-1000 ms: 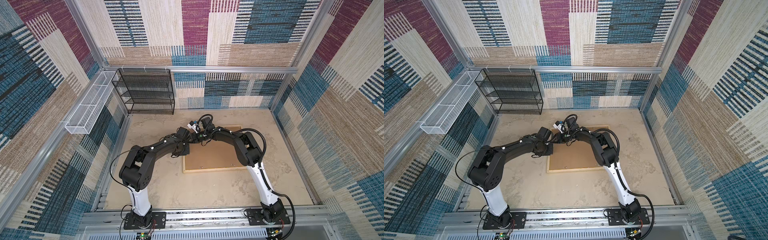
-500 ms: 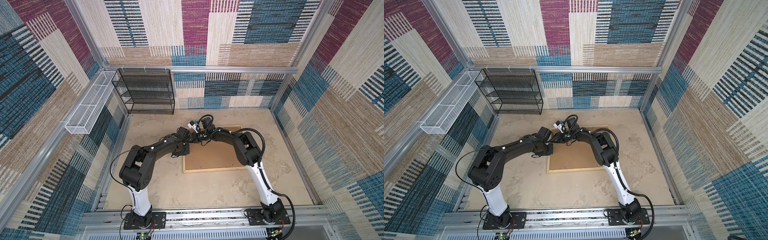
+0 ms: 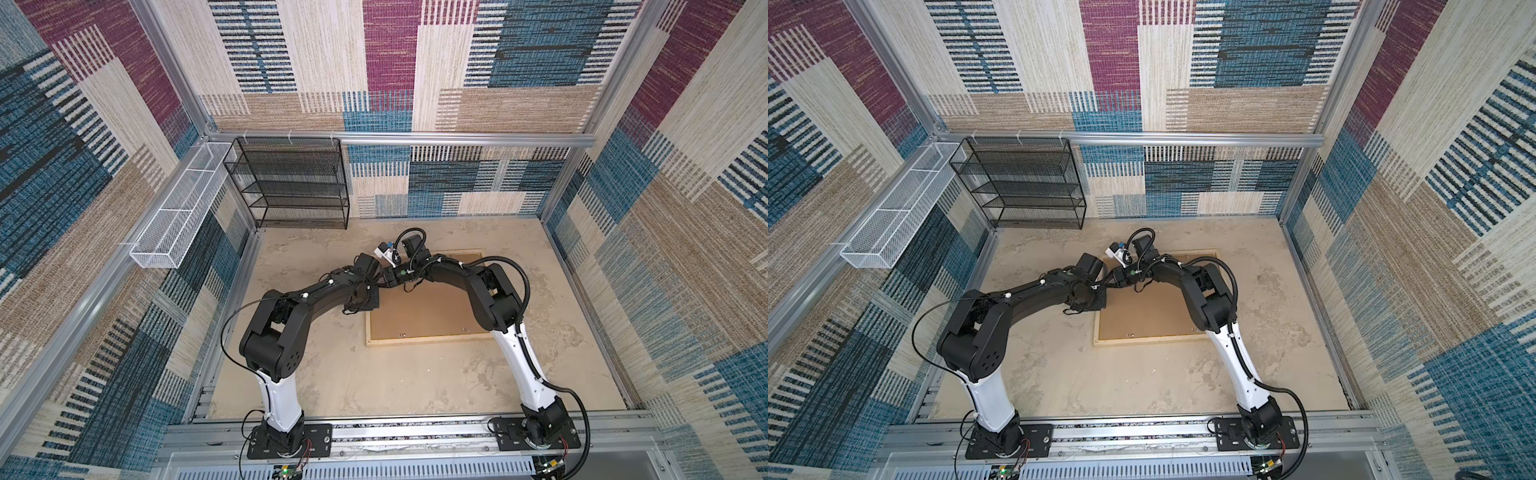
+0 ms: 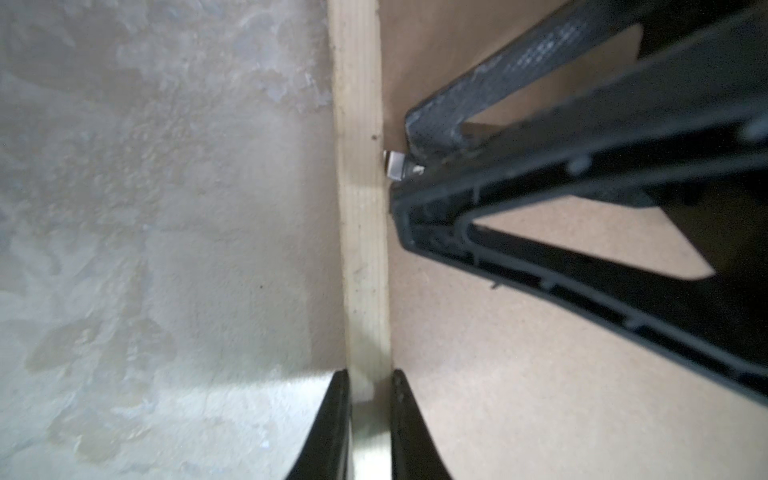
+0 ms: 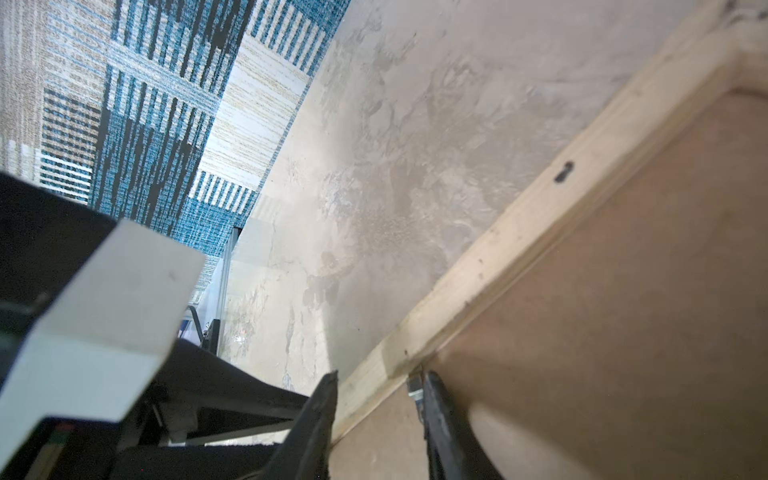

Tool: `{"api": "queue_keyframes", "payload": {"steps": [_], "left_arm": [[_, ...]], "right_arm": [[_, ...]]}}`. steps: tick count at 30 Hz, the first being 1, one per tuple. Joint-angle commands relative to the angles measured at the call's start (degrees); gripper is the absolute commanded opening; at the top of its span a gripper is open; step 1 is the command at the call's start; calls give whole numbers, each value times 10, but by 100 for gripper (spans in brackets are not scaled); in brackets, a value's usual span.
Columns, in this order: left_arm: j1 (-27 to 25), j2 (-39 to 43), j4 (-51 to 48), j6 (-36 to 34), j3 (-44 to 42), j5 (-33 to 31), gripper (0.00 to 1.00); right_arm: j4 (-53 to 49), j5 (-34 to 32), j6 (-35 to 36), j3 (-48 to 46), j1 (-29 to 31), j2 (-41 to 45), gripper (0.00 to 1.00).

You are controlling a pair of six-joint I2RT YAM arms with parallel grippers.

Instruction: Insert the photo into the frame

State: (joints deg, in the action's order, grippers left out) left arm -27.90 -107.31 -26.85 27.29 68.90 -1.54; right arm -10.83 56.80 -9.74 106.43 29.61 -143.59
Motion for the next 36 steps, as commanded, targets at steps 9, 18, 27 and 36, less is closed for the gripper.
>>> {"api": "queue_keyframes", "payload": {"steps": [9, 18, 27, 36], "left_arm": [[-2, -14, -10, -30, 1, 33, 12], [-2, 33, -20, -40, 6, 12, 34], [-41, 138, -69, -28, -47, 13, 32], [-165, 179, -63, 95, -130, 44, 31]], "right_arm": [[-37, -45, -30, -13, -15, 3, 39], [-74, -96, -3, 28, -58, 42, 56], [-142, -270, 51, 82, -97, 78, 74], [-282, -393, 148, 265, -112, -33, 84]]}}
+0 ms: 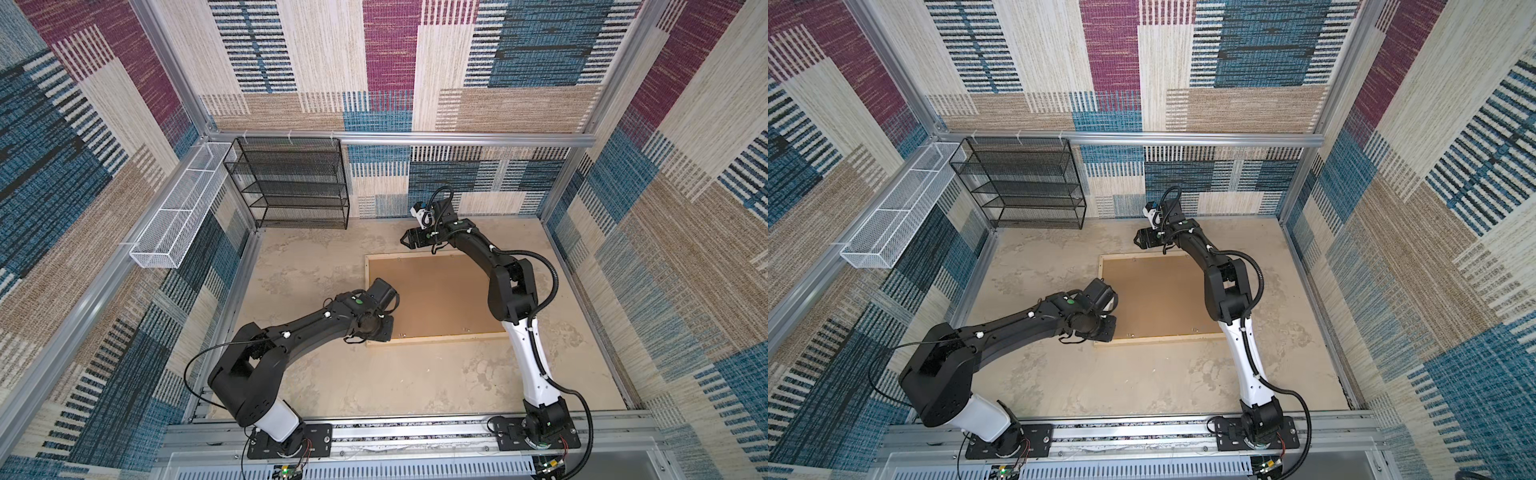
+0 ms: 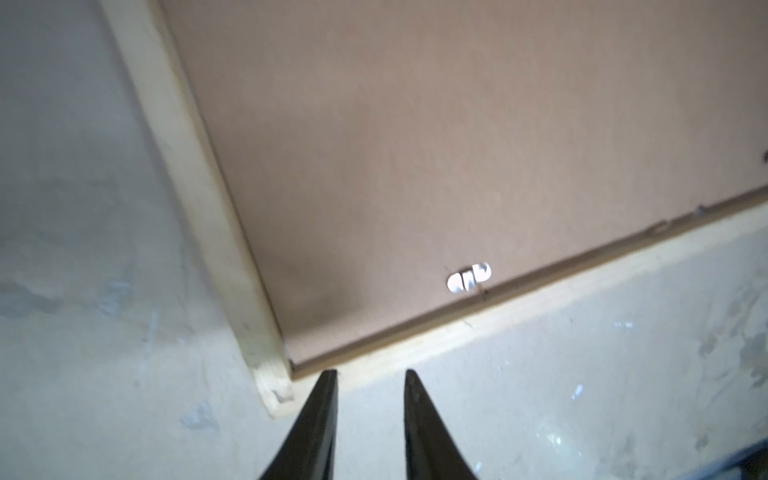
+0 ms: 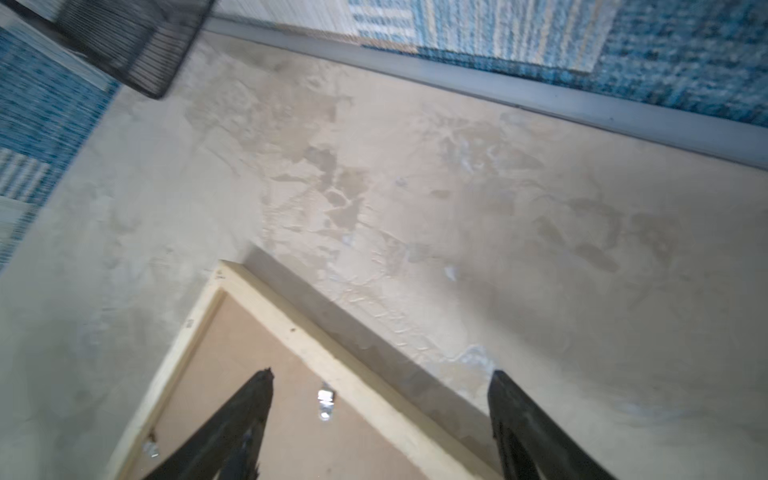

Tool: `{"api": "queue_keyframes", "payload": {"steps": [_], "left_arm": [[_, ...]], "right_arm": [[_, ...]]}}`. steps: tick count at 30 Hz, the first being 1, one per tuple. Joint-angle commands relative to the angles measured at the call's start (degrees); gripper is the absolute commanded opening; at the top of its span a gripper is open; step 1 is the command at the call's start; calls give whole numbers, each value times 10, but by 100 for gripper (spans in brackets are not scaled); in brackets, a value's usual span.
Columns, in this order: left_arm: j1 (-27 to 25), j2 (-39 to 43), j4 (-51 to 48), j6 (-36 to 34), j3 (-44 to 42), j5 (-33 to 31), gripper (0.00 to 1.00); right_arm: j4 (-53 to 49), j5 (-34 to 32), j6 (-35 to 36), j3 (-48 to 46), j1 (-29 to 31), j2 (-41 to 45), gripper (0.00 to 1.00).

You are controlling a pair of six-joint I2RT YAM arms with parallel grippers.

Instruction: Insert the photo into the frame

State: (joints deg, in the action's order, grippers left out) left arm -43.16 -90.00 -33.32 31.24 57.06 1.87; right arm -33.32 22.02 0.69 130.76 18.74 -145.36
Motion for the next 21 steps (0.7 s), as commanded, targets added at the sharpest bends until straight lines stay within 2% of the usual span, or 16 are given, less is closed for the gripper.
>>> {"api": "queue_keyframes", "payload": {"steps": [1, 4, 12, 17, 21], "left_arm": [[-17, 4, 13, 64, -19, 22, 31], [-25, -14, 32, 80, -27, 37, 29], [-23, -51, 40, 100, -25, 18, 27], [0, -67, 69, 90, -29, 6, 27], [31, -80, 101, 78, -37, -13, 27]], "right_arm": [[-61, -40, 50, 26, -6, -20, 85], [-70, -32, 63, 25, -13, -23, 85], [-64, -21, 65, -48, -32, 8, 82], [-29, -14, 44, -138, -53, 48, 80], [21, -9, 15, -259, -80, 116, 78]]}}
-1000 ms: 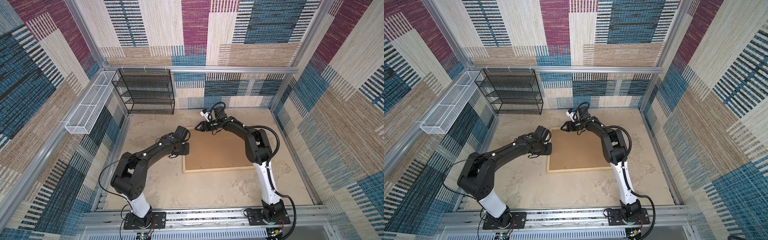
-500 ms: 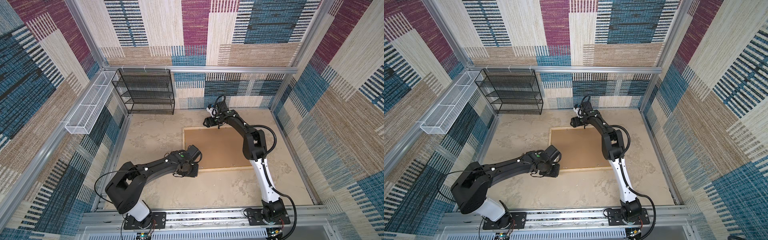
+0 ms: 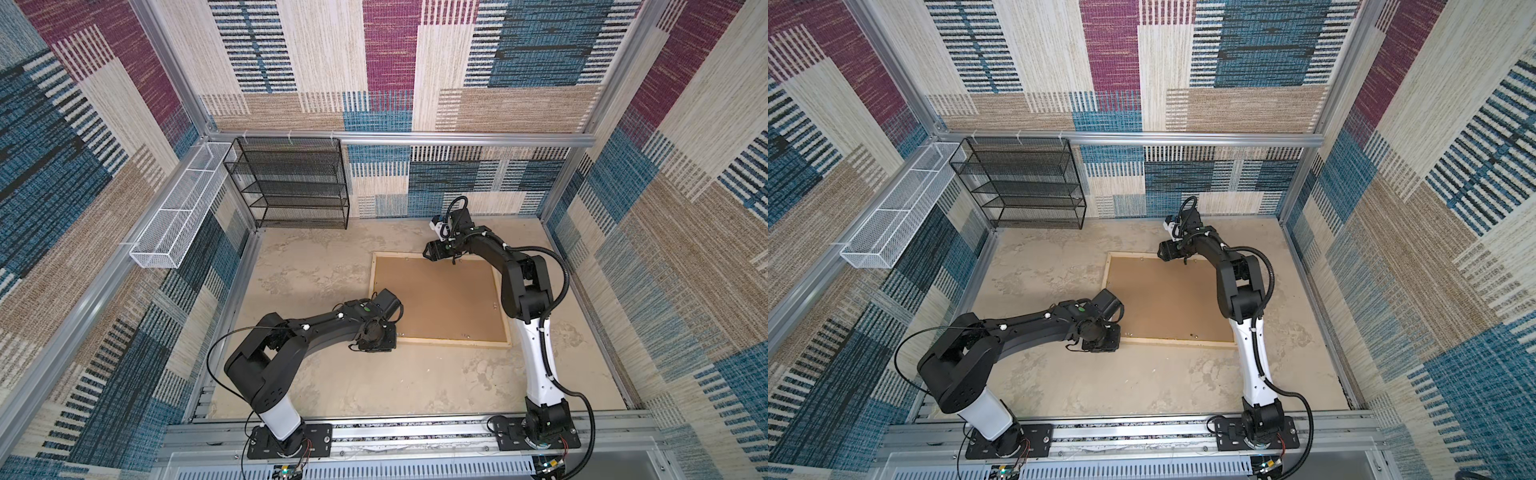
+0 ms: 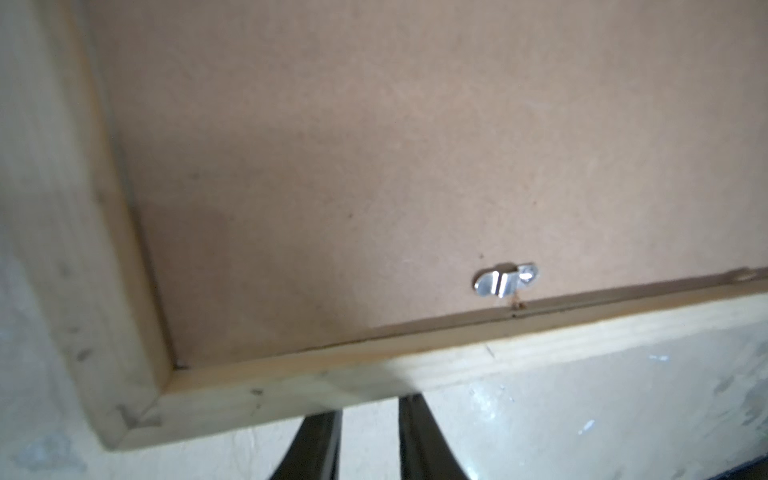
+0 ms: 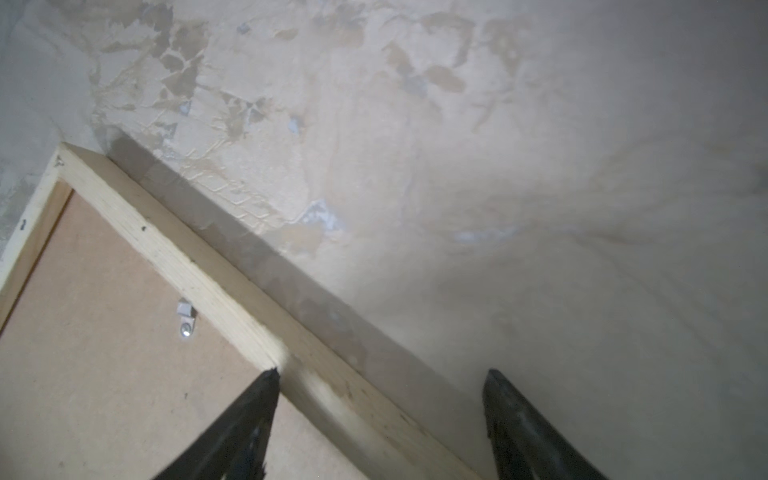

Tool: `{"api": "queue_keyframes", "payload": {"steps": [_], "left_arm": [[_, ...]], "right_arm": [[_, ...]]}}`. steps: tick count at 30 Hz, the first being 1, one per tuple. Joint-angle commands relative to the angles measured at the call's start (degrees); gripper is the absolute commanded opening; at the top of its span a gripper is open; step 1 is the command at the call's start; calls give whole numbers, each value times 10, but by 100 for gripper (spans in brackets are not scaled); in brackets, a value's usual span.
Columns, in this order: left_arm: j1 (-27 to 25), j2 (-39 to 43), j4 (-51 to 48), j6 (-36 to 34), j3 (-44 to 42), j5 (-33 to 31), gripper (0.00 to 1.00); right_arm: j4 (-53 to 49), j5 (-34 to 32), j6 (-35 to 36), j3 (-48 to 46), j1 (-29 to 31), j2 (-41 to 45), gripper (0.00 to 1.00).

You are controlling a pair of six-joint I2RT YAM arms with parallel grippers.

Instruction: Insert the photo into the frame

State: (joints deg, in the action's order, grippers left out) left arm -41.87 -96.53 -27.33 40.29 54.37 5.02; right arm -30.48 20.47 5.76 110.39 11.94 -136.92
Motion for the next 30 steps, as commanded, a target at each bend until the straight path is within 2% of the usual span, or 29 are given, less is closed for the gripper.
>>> {"api": "queue_keyframes", "payload": {"steps": [1, 5, 9, 17, 20, 23, 27, 30], "left_arm": [[28, -17, 50, -16, -12, -45, 27], [77, -37, 80, -38, -7, -45, 28], [116, -73, 78, -71, 36, -50, 28], [157, -126, 48, -123, 142, -59, 29], [157, -113, 21, -131, 162, -93, 30], [157, -92, 11, -135, 172, -100, 31], [155, -79, 23, -134, 172, -73, 32], [152, -92, 23, -131, 178, -62, 31]], "right_arm": [[6, 8, -44, -88, -19, 53, 78], [55, 5, -74, -230, -40, 144, 76], [91, -11, -108, -349, -45, 225, 74], [144, 15, -176, -551, -45, 410, 69], [139, -19, -185, -574, -45, 464, 70], [143, -27, -191, -562, -45, 486, 70], [194, 44, -202, -537, -34, 466, 67], [217, 69, -203, -488, -7, 408, 65]]}}
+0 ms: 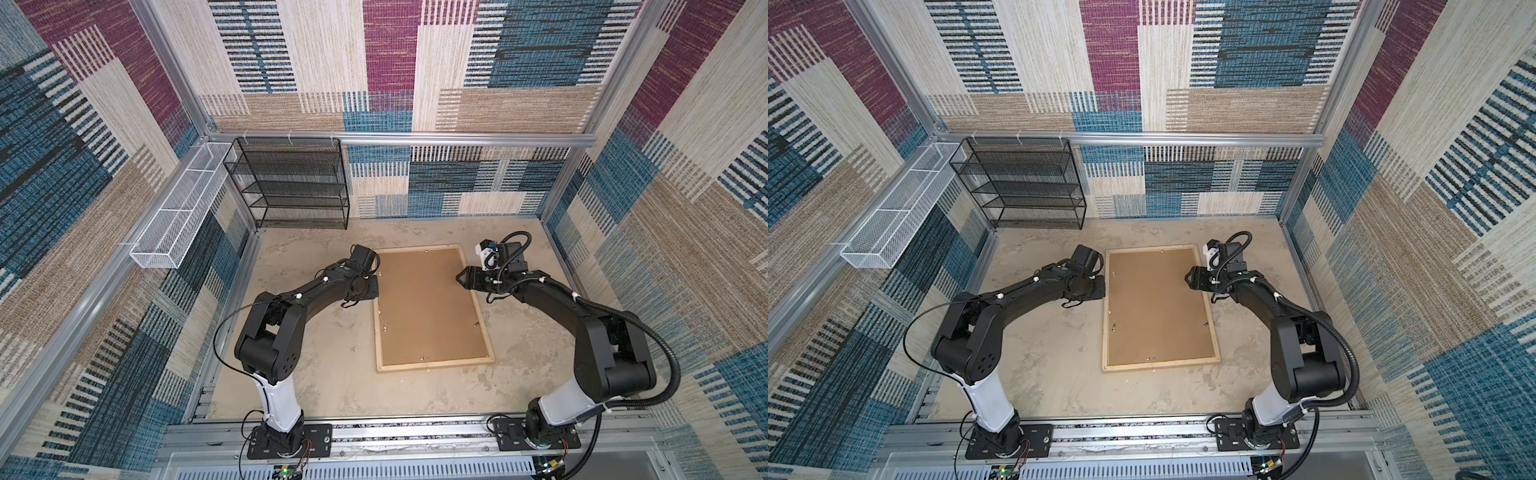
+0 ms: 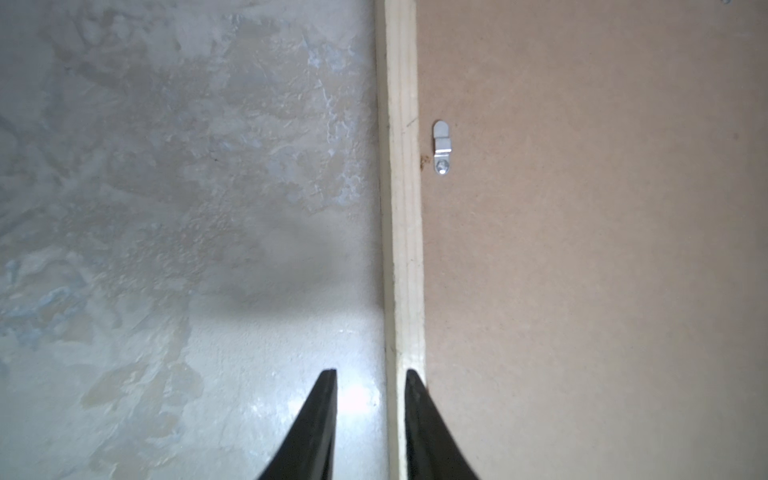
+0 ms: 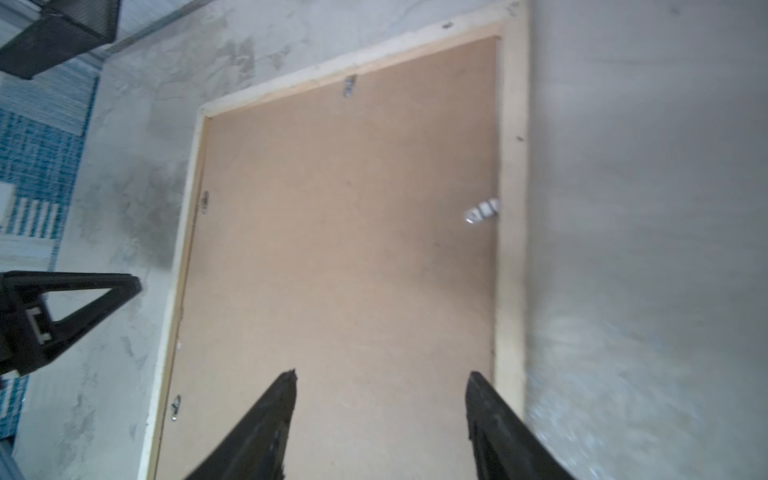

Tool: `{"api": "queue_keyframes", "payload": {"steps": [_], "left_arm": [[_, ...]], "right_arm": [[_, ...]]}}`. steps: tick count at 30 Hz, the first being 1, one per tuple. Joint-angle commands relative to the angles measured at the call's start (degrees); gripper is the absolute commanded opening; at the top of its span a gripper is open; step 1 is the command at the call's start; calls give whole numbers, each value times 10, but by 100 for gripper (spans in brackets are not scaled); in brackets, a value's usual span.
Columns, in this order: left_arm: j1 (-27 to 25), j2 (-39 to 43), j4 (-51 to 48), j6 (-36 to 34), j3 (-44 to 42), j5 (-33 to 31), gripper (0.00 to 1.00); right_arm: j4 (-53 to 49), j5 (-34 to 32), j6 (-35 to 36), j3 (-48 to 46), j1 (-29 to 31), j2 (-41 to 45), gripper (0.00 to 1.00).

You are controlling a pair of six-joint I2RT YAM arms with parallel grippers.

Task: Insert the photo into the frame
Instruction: 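Bring the right gripper to the next clip beside the left gripper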

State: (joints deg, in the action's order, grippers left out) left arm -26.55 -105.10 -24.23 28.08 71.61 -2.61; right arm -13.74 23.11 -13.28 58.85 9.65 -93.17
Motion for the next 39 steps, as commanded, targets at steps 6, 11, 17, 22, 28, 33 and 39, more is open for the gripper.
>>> {"api": "queue_keyframes", "payload": {"steps": [6, 11, 17, 22, 28, 33, 39], "left_arm": [[-10, -17, 5, -11, 0, 28, 30], [-17, -21, 8, -13, -3, 34, 28], [-22, -32, 4, -9, -8, 30, 21], [-22, -34, -2, -14, -9, 24, 17], [-23, -42, -4, -20, -4, 29, 15], [-23, -45, -3, -24, -1, 32, 14], [-23, -46, -5, -29, 0, 34, 14]], "right_arm": [[64, 75, -22, 163, 83, -171, 58], [63, 114, -64, 272, 118, -285, 53], [63, 165, -97, 381, 149, -393, 51], [44, 187, -95, 436, 168, -437, 49], [28, 191, -89, 460, 183, -456, 49], [6, 207, -78, 490, 189, -478, 49], [-20, 235, -56, 518, 191, -501, 48]]}}
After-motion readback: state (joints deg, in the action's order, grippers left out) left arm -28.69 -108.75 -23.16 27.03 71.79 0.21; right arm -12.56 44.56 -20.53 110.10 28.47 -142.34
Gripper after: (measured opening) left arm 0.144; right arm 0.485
